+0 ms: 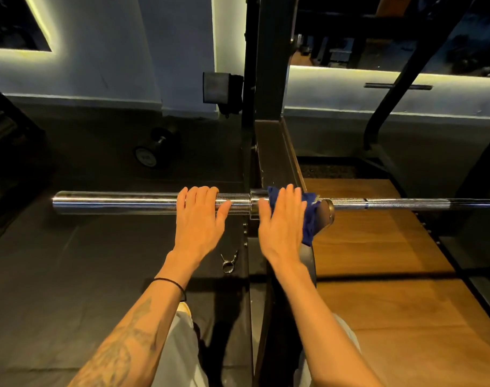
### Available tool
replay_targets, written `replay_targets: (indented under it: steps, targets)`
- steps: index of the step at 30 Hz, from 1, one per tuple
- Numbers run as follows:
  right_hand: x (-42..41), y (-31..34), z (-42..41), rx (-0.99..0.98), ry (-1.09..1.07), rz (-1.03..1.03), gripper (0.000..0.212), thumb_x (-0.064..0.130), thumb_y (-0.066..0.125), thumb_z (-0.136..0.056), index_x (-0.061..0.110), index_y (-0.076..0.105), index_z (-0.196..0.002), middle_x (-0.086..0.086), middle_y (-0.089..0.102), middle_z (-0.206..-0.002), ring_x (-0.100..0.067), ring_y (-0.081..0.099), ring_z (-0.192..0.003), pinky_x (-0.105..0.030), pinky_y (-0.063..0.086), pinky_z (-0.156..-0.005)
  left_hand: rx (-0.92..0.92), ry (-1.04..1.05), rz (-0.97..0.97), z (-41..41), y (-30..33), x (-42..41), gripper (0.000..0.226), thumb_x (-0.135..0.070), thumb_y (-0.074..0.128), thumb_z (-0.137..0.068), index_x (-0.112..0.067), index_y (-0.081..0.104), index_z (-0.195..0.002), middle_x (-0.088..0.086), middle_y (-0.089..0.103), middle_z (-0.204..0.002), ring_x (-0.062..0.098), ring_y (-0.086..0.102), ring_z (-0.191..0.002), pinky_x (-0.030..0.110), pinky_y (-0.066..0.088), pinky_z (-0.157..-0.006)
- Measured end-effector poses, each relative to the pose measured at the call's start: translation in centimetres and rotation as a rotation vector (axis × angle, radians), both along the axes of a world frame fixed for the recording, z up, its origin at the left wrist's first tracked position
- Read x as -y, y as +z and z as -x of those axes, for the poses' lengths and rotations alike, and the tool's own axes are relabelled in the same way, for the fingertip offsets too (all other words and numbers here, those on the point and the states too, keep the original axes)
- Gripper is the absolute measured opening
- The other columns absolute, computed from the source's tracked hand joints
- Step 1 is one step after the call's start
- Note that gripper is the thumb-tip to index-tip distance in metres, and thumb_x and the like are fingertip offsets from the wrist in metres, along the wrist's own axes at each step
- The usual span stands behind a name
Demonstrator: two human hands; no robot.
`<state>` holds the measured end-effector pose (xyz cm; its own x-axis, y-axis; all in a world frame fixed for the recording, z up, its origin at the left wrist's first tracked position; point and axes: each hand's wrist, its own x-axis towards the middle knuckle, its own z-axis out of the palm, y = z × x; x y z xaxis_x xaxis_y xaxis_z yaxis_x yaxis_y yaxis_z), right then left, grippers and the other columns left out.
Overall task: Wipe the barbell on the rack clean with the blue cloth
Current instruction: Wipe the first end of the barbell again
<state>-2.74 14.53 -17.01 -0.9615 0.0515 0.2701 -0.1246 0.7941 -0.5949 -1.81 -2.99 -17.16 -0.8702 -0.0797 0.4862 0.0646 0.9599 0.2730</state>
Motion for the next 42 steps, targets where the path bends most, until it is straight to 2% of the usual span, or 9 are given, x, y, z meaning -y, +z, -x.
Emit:
replay_targets:
  steps: [3, 6, 12, 17, 22, 27, 34, 39, 42]
  targets:
    - [-0.6, -0.7, -0.6, -0.012, 0.122, 0.013, 0.091, 0.075, 0.006, -0.093, 0.017, 0.010, -0.163, 0.003, 0.004, -0.170, -0.007, -0.009, -0.155, -0.025, -0.011, -0.123, -0.011, -0.009, -0.004, 0.1, -0.1, 0.1, 0.034, -0.045, 0.045, -0.101, -0.017, 0.056, -0.117, -0.001, 0.057, -0.109, 0.019, 0.051, -0.109, 0.042, 0.023, -0.117]
    - [-3.7, -0.8, 0.4, -0.047, 0.065, -0.050, 0.080, 0.067, 0.015, -0.098, 0.020, 0.014, -0.163, 0.004, 0.008, -0.170, -0.010, -0.002, -0.156, -0.035, -0.001, -0.127, -0.023, -0.018, -0.011, 0.1, 0.0, 0.1, 0.033, -0.044, 0.047, -0.100, -0.016, 0.057, -0.117, -0.001, 0.058, -0.108, 0.019, 0.051, -0.108, 0.043, 0.024, -0.116]
    - [0.7, -1.0, -1.7, -0.026, 0.098, 0.167, 0.087, 0.073, 0.010, -0.095, 0.018, 0.008, -0.162, 0.006, -0.001, -0.170, -0.001, -0.013, -0.153, -0.025, -0.010, -0.124, -0.013, -0.021, -0.025, 0.1, -0.1, 0.1, 0.034, -0.046, 0.045, -0.101, -0.018, 0.057, -0.118, -0.003, 0.058, -0.109, 0.017, 0.051, -0.109, 0.041, 0.022, -0.116]
    - [-3.8, 0.0, 2.6, -0.060, 0.048, -0.054, 0.083, 0.058, -0.001, -0.100, 0.008, 0.052, -0.140, -0.008, 0.041, -0.156, -0.023, 0.026, -0.150, -0.048, 0.014, -0.126, 0.006, 0.002, -0.004, 0.7, 0.4, 0.2, 0.040, -0.049, 0.041, -0.100, -0.017, 0.061, -0.113, -0.001, 0.061, -0.102, 0.019, 0.054, -0.099, 0.041, 0.032, -0.108]
    - [0.1, -0.7, -0.5, -0.023, 0.071, 0.083, 0.095, 0.077, 0.003, -0.092, 0.015, 0.016, -0.162, 0.000, 0.008, -0.170, -0.011, -0.006, -0.156, -0.024, -0.013, -0.121, -0.012, 0.002, -0.027, 0.8, 0.5, 0.1, 0.043, -0.052, 0.038, -0.101, -0.017, 0.062, -0.112, -0.002, 0.061, -0.099, 0.017, 0.054, -0.096, 0.039, 0.034, -0.104]
    - [-3.3, -0.2, 1.5, -0.036, 0.019, -0.015, 0.078, 0.064, 0.018, -0.101, 0.013, 0.023, -0.160, -0.004, 0.016, -0.169, -0.013, 0.003, -0.156, -0.030, -0.005, -0.125, -0.016, -0.016, -0.039, 0.7, 0.2, 0.2, 0.048, -0.053, 0.036, -0.100, -0.016, 0.061, -0.119, -0.001, 0.062, -0.103, 0.018, 0.055, -0.101, 0.039, 0.030, -0.108]
    - [0.0, -2.2, -2.8, -0.044, 0.131, 0.125, 0.088, 0.077, 0.006, -0.094, 0.021, -0.001, -0.162, 0.008, -0.010, -0.170, -0.006, -0.016, -0.154, -0.024, -0.012, -0.123, -0.028, -0.040, -0.025, 0.2, 0.2, 0.3, 0.042, -0.051, 0.039, -0.100, -0.018, 0.059, -0.118, -0.002, 0.060, -0.107, 0.017, 0.054, -0.103, 0.042, 0.032, -0.111]
    - [-2.9, -1.0, 2.3, 0.019, 0.000, -0.053, 0.075, 0.061, 0.007, -0.100, 0.019, 0.033, -0.156, 0.002, 0.020, -0.167, -0.019, 0.010, -0.156, -0.035, -0.006, -0.127, -0.019, -0.032, -0.010, 0.6, 0.4, 0.4, 0.042, -0.052, 0.040, -0.100, -0.019, 0.060, -0.116, -0.002, 0.061, -0.104, 0.018, 0.054, -0.099, 0.042, 0.034, -0.107]
    - [-2.3, 0.2, 4.3, 0.021, -0.068, -0.188, 0.079, 0.061, -0.008, -0.099, 0.020, 0.060, -0.109, -0.003, 0.061, -0.125, -0.025, 0.043, -0.135, -0.051, 0.016, -0.124, -0.030, -0.045, -0.018, 0.3, 0.2, 0.4, 0.042, -0.053, 0.044, -0.100, -0.018, 0.059, -0.119, -0.002, 0.060, -0.106, 0.018, 0.054, -0.101, 0.042, 0.033, -0.109]
